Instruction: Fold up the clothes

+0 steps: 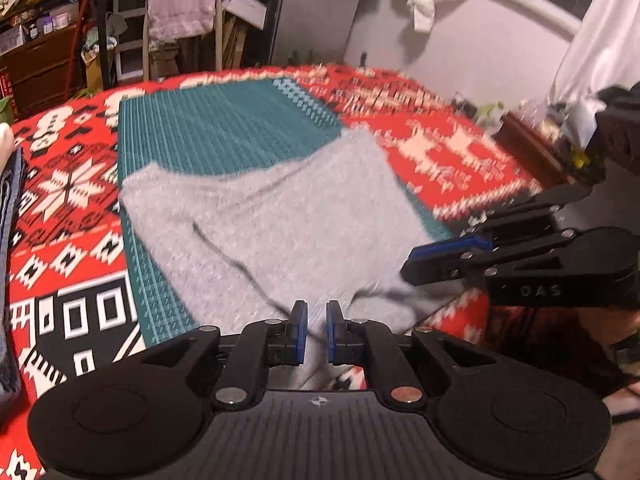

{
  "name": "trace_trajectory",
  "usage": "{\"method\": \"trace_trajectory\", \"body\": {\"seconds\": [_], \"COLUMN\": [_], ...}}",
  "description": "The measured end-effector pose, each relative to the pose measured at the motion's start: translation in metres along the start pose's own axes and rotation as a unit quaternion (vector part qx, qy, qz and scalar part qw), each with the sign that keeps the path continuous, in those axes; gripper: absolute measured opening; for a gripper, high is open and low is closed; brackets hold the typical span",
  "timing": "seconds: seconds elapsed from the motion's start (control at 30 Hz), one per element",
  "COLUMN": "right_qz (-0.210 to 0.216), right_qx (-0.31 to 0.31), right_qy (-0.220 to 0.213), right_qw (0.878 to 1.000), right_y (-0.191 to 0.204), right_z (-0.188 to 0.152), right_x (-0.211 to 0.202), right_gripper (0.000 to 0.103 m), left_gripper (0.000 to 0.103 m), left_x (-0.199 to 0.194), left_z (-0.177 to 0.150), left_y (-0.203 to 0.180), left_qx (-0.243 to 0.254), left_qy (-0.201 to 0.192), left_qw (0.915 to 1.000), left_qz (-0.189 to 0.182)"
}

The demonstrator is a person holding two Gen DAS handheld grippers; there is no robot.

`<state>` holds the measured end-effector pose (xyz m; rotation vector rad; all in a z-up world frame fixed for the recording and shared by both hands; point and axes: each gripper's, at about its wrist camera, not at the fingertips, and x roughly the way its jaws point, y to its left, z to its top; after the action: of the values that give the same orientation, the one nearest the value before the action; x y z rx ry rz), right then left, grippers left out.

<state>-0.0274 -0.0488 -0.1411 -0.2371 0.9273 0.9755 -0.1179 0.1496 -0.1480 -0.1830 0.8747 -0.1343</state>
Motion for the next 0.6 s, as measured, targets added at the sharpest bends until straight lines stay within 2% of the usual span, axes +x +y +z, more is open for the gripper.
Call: {"method": "trace_trajectory", "body": {"seconds": [0.2,0.33,0.43,0.6], "right_qz": [-0.005,-0.012,-0.013,-0.02], "right_qx": [0.016,0.021,0.023,0.013], "right_qy": [-0.004,0.008,0.016,-0.004], "right_qw": [1.0,1.0,1.0,1.0], "right_y": [-0.003,-0.006,-0.008,-0.009], "right_z": [0.005,-0.001,-0.005,0.004], "right_x": [0.014,0.027,0.03,0.016], "right_gripper": [0.012,0.012,0.012,0.013], "left_gripper": [0.008,0.008,0.008,0.008], "left_x": [0.024,0.042,0.036,0.019], "left_z": [0.011,0.003,0.0,0.009], "left_y": [-0.013,-0.01,-0.007,-0.004], "left_qx": [0.015,0.012,0.008,-0.004], "left_qy": [0.0,0.031,0.029,0.003], "left_qw": [0.9998,0.9994,0.9995,0.9999], "left_qz": [-0.011,-0.005,-0.006,-0.01]}}
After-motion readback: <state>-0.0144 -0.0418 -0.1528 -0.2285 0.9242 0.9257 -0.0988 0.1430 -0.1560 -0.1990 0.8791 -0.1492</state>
